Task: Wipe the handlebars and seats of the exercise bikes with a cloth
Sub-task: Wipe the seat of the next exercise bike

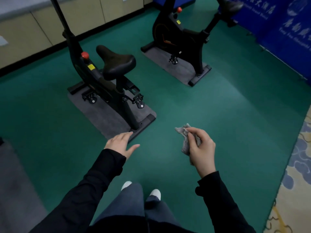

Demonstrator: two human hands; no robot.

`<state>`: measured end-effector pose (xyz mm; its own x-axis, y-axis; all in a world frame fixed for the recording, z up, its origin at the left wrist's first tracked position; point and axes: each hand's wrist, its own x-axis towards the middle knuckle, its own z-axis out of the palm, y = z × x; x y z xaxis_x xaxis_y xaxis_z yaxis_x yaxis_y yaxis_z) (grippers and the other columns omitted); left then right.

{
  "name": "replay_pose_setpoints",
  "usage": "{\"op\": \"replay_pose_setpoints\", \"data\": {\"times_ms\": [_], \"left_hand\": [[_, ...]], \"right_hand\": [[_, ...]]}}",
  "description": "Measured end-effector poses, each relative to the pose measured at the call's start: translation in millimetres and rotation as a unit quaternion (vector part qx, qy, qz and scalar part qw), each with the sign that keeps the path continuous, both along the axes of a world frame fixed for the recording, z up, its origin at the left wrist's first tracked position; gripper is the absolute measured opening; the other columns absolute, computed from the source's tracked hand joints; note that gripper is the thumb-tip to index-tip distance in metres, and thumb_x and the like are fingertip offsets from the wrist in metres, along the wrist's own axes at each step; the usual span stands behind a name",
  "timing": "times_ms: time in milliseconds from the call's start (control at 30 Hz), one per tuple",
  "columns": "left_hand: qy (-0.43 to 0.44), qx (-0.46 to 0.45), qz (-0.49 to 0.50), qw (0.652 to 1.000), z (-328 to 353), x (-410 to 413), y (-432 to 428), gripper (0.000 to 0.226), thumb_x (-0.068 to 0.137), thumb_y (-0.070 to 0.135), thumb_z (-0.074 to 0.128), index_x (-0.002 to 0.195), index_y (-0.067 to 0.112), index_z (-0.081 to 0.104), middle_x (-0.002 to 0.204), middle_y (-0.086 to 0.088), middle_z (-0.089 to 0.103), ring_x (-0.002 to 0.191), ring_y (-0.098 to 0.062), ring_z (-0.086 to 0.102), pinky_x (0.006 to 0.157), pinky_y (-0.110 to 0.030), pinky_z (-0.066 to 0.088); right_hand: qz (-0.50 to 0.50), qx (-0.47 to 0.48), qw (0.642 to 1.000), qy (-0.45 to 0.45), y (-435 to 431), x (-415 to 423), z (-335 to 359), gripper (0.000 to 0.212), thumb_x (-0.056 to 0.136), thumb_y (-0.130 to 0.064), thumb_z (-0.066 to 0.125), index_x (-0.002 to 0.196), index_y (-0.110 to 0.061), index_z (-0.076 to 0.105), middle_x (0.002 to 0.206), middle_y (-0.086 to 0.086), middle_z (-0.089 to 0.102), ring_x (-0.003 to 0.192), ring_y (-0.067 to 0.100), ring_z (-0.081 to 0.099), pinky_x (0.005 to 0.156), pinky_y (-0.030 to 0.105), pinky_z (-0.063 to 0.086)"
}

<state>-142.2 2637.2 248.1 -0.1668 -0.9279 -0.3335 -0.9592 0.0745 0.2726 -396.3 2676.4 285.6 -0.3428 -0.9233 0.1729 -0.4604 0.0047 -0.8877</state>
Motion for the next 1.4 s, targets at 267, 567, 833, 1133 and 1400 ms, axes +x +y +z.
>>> {"op": "replay_pose_setpoints", "data": {"times_ms": [267,567,833,1133,1400], "left_hand": [[-0.006,-0.006,0.062,0.998,-6,-8,-48,0.065,0.093,0.057,0.038,0.146,0.022,0.026,0.149,0.001,0.036,0.136,-0.015,0.031,0.11,-0.03,0.024],[0.023,0.01,0.136,0.99,-23,-11,-151,0.065,0.093,0.056,0.039,0.147,0.022,0.026,0.149,0.0,0.035,0.137,-0.015,0.03,0.109,-0.031,0.024],[0.032,-0.008,0.176,0.984,-15,-1,-239,0.066,0.093,0.057,0.038,0.147,0.022,0.024,0.15,-0.002,0.034,0.137,-0.018,0.03,0.109,-0.034,0.026],[0.042,-0.007,0.305,0.951,-20,8,-273,0.067,0.092,0.055,0.041,0.148,0.021,0.023,0.151,0.0,0.032,0.137,-0.017,0.03,0.109,-0.032,0.025],[0.061,-0.032,0.469,0.881,-23,-5,-320,0.071,0.09,0.054,0.048,0.147,0.019,0.024,0.15,-0.002,0.032,0.136,-0.02,0.032,0.109,-0.036,0.03]], "right_hand": [[0.074,0.006,0.997,0.0,-74,-7,-6,0.028,0.086,0.001,0.062,0.088,-0.026,0.067,0.095,-0.012,0.067,0.093,-0.008,0.06,0.083,0.005,0.041],[0.158,0.014,0.987,0.037,-205,-8,0,0.026,0.086,0.001,0.063,0.088,-0.024,0.068,0.096,-0.012,0.068,0.094,-0.007,0.06,0.082,0.005,0.041],[0.201,0.03,0.979,0.029,-300,4,1,0.03,0.087,0.0,0.062,0.087,-0.029,0.066,0.097,-0.012,0.068,0.095,-0.006,0.061,0.082,0.004,0.041],[0.321,0.023,0.947,0.024,-399,33,-3,0.029,0.088,0.001,0.062,0.089,-0.028,0.066,0.097,-0.016,0.066,0.095,-0.008,0.059,0.081,0.003,0.04],[0.462,0.031,0.886,0.014,-505,43,-11,0.03,0.088,0.003,0.061,0.092,-0.026,0.067,0.098,-0.017,0.065,0.095,-0.012,0.058,0.079,0.0,0.038]]}}
